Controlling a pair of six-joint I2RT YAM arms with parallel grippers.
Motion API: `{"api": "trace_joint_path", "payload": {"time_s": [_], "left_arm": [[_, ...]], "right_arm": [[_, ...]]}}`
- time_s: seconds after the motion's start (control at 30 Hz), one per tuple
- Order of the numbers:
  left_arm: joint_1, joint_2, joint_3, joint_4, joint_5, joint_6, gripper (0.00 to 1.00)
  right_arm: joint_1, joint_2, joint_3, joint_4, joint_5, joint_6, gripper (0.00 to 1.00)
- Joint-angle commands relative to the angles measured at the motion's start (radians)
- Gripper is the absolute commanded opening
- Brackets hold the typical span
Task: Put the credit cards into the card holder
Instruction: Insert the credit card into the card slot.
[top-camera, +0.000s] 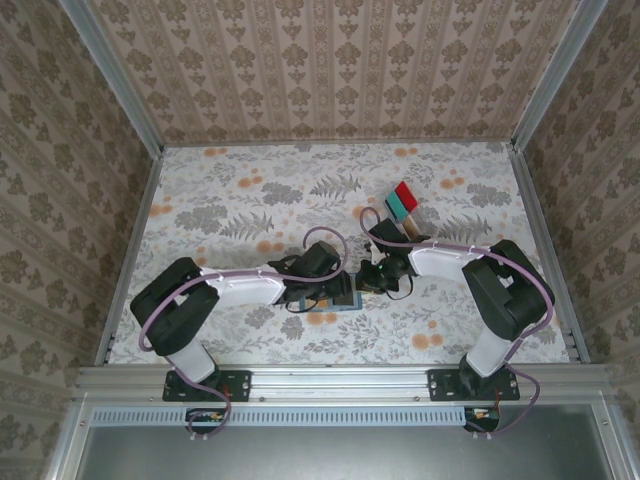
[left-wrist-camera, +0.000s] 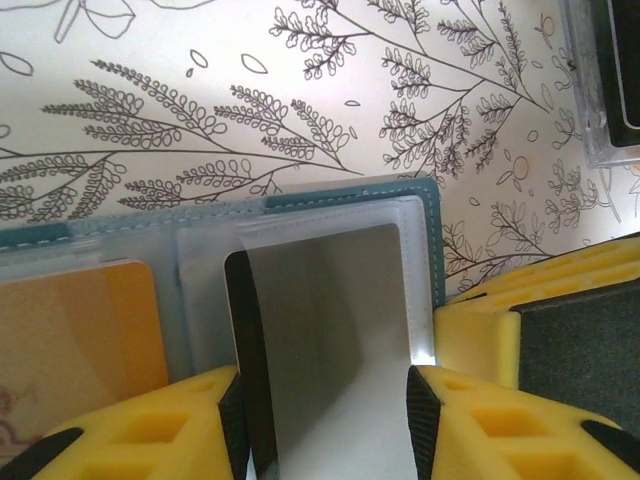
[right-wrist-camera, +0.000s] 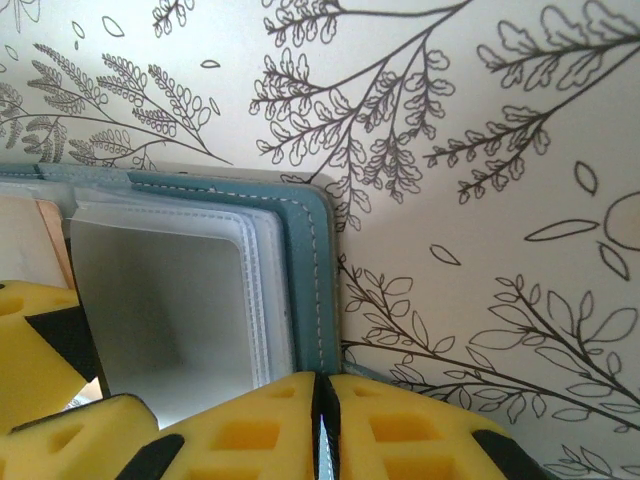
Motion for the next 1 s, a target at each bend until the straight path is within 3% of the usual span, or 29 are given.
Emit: {"api": "trace_joint_path", "payload": {"time_s": [0.0, 0.57, 0.73, 0.97], "left_arm": [[-0.007, 0.025, 0.035, -0.072, -0.004, 0.027, 0.45], [-0.010, -0.031, 0.045, -0.178, -0.083, 0.039, 0.62], [-0.008, 0.015, 0.046, -0.106, -0.016, 0.028, 0.57], [-0.012, 0.051, 0.083, -0.122, -0.001, 0.036, 0.38]], "right_arm": [[0.017, 0.047, -0.037, -0.013, 0.067, 0.004, 0.15], [0.017, 0.029, -0.039, -0.006, 0.091, 0.019, 0.14], [0.017, 0.028, -0.031, -0.003, 0.082, 0.017, 0.15], [0.018, 0.032, -0.036, 0.006, 0.074, 0.021, 0.14]]}}
